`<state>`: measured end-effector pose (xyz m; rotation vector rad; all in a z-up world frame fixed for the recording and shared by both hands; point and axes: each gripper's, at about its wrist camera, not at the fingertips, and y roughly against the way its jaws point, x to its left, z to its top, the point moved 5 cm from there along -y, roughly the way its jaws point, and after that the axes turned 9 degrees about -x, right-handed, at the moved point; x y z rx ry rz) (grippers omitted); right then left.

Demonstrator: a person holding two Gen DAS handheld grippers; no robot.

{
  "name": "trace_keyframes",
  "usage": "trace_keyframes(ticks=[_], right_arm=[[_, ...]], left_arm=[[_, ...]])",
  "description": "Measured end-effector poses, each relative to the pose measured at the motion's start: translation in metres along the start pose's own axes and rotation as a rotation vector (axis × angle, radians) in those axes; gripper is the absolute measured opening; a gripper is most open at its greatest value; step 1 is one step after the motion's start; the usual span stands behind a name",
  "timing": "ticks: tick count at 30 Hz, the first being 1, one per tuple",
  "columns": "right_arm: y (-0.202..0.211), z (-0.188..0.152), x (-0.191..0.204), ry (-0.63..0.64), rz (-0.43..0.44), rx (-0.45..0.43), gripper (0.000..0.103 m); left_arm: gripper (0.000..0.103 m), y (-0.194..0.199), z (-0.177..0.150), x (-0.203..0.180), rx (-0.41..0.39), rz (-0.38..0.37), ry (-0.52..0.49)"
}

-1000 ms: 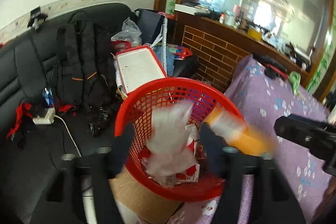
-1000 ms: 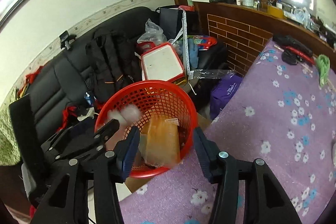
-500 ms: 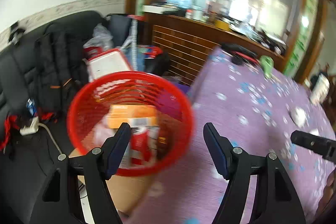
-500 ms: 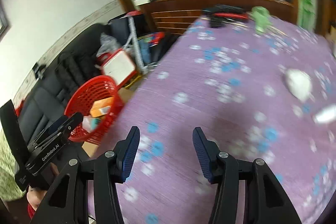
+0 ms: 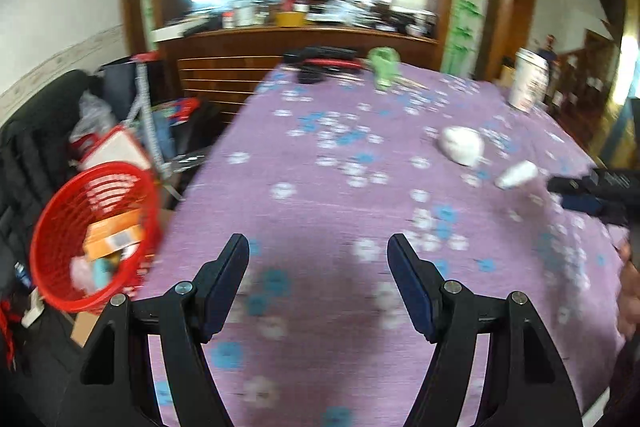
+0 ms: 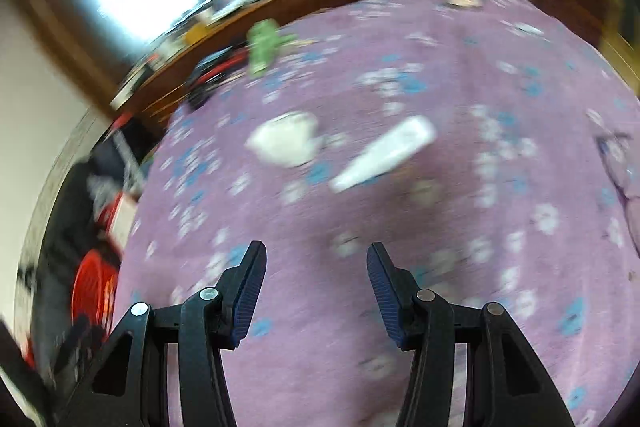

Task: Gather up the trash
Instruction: 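Move both tools back over the table toward the white bottle, then grasp the white plastic bottle with the right gripper and lift it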

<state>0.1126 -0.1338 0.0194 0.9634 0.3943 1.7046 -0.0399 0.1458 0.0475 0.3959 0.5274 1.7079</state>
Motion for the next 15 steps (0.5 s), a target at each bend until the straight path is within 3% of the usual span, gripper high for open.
trace_keyframes(ticks=[6, 15], right_arm=[[-0.031, 0.035, -0.038, -0.143, -0.046, 0.034, 0.056], [-0.086, 0.054, -0.043, -0.211, -0.107, 0.095, 0.053]], left_arm=[[0.071, -0.009, 0.001, -0.041, 0.034, -0.076, -0.062], [0.071, -0.023, 0.002, -0.050, 0.064, -0.095, -0.072]])
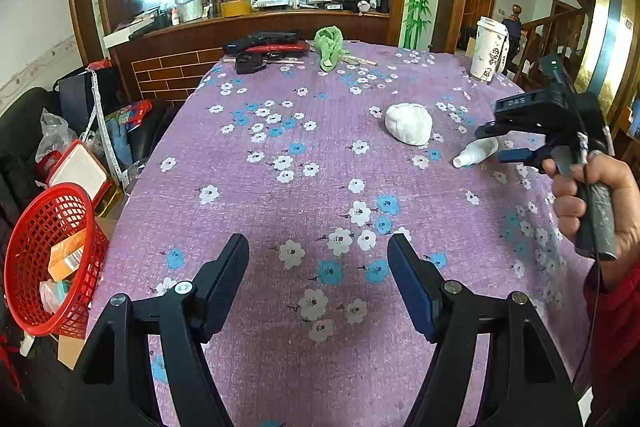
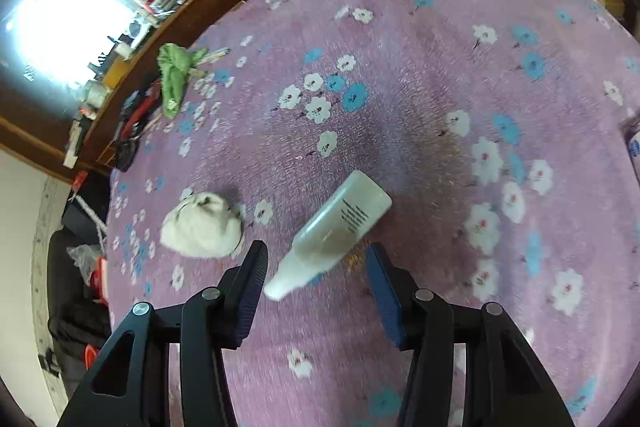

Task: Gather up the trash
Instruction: 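Grasp the white plastic bottle with the right gripper and lift it, then grasp the white cloth bundle with the left gripper while the right holds the bottle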

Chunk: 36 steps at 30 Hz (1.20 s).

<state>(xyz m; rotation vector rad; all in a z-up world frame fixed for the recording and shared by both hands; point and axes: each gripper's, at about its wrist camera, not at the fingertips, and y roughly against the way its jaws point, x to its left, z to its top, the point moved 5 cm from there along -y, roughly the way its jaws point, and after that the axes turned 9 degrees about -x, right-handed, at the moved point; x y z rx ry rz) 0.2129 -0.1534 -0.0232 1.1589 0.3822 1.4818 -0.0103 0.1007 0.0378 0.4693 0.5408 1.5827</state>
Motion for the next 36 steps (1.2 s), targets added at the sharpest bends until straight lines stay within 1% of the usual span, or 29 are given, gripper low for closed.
trace_keyframes(ticks=[2, 3, 5, 7, 9, 11, 13, 15, 17, 20, 22, 26, 29, 33, 36], right_arm=[[-0.009, 0.003, 0.001, 0.015, -0.037, -0.005, 0.047], [-0.011, 0.004, 0.002, 0.021, -0.047, -0.007, 0.046], [-0.019, 0.004, 0.006, 0.049, -0.073, -0.003, 0.039], [-0.025, 0.002, 0.007, 0.084, -0.086, 0.013, 0.036], [-0.028, 0.000, 0.011, 0.142, -0.102, 0.006, 0.034], [-0.025, -0.004, 0.011, 0.168, -0.079, 0.014, 0.034], [-0.016, -0.008, 0.012, 0.185, -0.048, 0.000, 0.033], [-0.004, -0.010, 0.015, 0.200, -0.017, -0.031, 0.034], [0.012, -0.011, 0.017, 0.202, 0.049, -0.085, 0.034], [0.026, -0.010, 0.012, 0.220, 0.085, -0.168, 0.034], [0.029, -0.008, 0.004, 0.210, 0.110, -0.186, 0.033], [0.033, 0.001, -0.003, 0.225, 0.097, -0.225, 0.032], [0.037, 0.009, -0.011, 0.207, 0.081, -0.257, 0.032], [0.036, 0.011, -0.019, 0.166, 0.092, -0.237, 0.032], [0.040, 0.013, -0.021, 0.155, 0.099, -0.243, 0.032]], left_arm=[[0.071, -0.003, 0.001, 0.000, 0.004, 0.000, 0.002], [0.071, -0.005, 0.002, 0.001, 0.007, 0.003, 0.002], [0.071, -0.007, 0.004, 0.001, 0.010, 0.005, 0.004], [0.071, -0.009, 0.007, 0.002, 0.014, 0.008, 0.004], [0.071, -0.009, 0.011, 0.001, 0.014, 0.011, 0.002], [0.071, -0.009, 0.015, -0.002, 0.013, 0.013, -0.002], [0.071, -0.011, 0.018, -0.007, 0.019, 0.012, -0.006], [0.071, -0.016, 0.023, -0.015, 0.036, -0.001, 0.001], [0.071, -0.023, 0.027, -0.023, 0.052, -0.016, 0.013], [0.071, -0.038, 0.037, -0.039, 0.083, -0.034, 0.042], [0.070, -0.050, 0.043, -0.050, 0.104, -0.048, 0.069], [0.070, -0.079, 0.060, -0.071, 0.138, -0.069, 0.137], [0.070, -0.105, 0.075, -0.084, 0.144, -0.051, 0.169], [0.070, -0.141, 0.090, -0.094, 0.156, -0.013, 0.195], [0.070, -0.165, 0.094, -0.101, 0.177, -0.010, 0.201]])
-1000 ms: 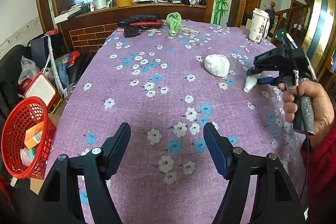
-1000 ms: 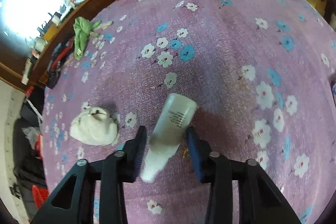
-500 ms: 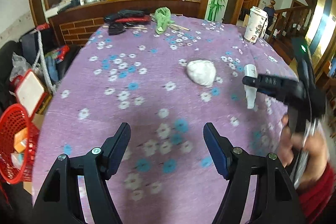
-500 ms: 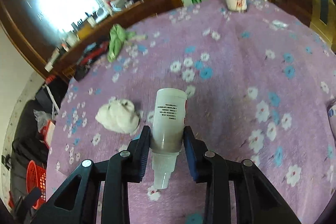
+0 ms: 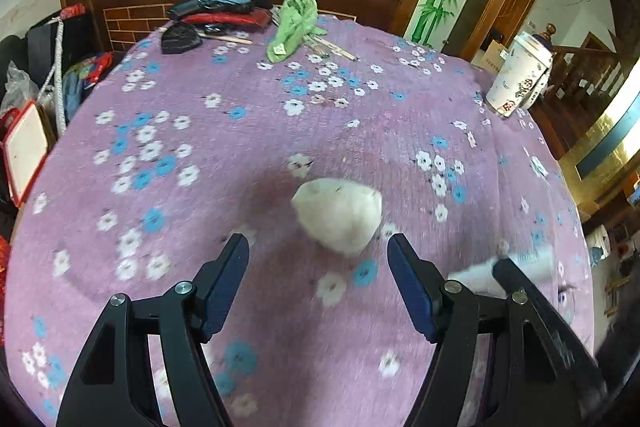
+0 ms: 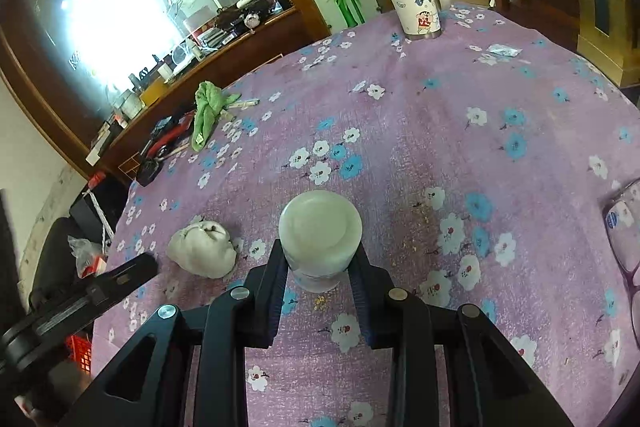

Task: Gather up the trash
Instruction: 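Grasp the white cloth bundle with the left gripper while the right holds the bottle, then hold the bottle and cloth bundle above the table with both grippers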

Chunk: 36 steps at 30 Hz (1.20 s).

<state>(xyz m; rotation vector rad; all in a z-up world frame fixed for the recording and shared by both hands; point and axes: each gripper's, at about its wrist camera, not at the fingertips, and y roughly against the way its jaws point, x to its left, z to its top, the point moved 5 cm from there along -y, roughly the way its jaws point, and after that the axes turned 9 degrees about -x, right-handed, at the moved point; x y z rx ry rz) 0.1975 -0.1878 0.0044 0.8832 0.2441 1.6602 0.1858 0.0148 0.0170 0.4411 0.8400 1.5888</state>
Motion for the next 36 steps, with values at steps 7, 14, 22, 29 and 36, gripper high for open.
trace_keyframes(ticks=[7, 14, 22, 29, 36], right_arm=[[0.004, 0.003, -0.002, -0.011, -0.001, -0.014, 0.032], [0.004, 0.002, 0.005, 0.022, 0.004, -0.018, 0.032], [0.005, -0.007, 0.032, 0.114, 0.065, -0.016, 0.032], [0.004, -0.032, 0.074, 0.236, 0.193, 0.022, 0.033], [0.001, -0.051, 0.093, 0.318, 0.230, 0.037, 0.033]], left_arm=[[0.070, -0.046, -0.004, -0.011, 0.067, -0.011, -0.020], [0.034, -0.061, -0.012, -0.008, 0.054, -0.035, -0.045], [0.033, -0.003, -0.014, 0.018, -0.081, -0.027, -0.098], [0.034, 0.043, -0.042, 0.057, -0.179, 0.012, -0.127], [0.034, 0.054, -0.049, 0.087, -0.273, 0.062, -0.104]])
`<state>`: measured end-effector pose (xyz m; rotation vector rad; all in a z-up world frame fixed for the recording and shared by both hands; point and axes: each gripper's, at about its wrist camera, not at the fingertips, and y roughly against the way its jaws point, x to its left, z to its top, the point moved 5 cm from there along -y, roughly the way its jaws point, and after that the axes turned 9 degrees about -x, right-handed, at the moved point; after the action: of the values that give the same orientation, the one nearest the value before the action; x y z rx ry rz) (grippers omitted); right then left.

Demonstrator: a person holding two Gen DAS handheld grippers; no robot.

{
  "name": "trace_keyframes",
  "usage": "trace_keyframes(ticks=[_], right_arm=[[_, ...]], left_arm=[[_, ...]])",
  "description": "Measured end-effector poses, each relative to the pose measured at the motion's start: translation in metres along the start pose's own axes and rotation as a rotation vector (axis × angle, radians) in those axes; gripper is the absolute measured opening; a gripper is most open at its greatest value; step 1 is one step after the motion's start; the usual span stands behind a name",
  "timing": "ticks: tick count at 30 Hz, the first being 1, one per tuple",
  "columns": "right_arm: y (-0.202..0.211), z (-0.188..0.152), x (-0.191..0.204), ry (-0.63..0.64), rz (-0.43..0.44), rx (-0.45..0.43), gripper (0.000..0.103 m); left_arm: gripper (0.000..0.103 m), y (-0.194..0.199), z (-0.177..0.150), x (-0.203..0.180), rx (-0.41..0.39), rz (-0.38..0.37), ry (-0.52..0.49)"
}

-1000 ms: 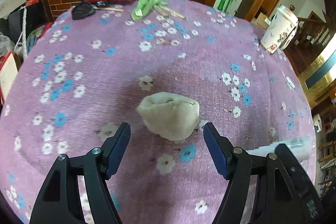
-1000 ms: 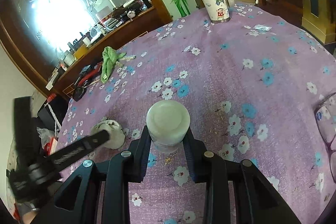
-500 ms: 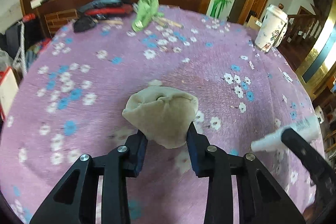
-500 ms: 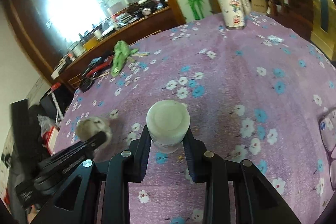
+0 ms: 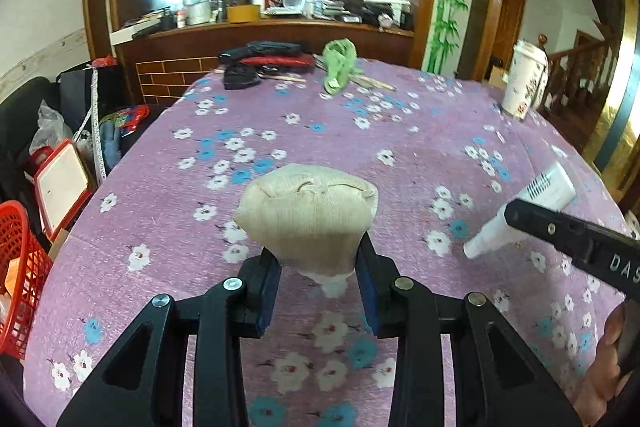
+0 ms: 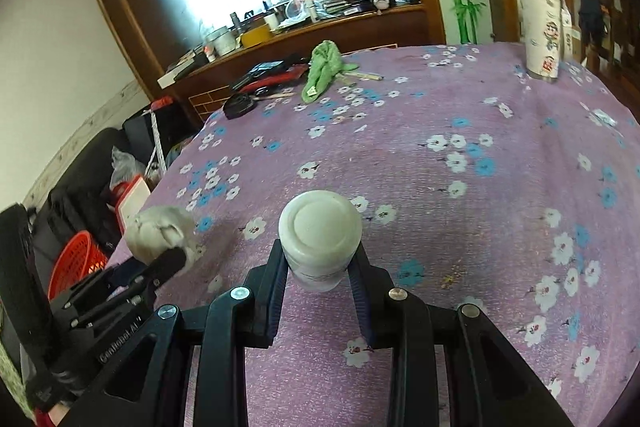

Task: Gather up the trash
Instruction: 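Hold the bottle and cloth bundle above the table with both grippers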

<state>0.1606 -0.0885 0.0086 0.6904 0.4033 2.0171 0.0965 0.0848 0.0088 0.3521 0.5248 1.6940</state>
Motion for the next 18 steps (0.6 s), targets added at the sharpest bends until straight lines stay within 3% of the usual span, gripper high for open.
trace_keyframes(ticks=[18], right_arm=[[-0.002, -0.008, 0.024, 0.070, 0.043, 0.006, 0.033]], left_arm=[[0.034, 0.002, -0.002, 0.009, -0.044, 0.039, -0.030]])
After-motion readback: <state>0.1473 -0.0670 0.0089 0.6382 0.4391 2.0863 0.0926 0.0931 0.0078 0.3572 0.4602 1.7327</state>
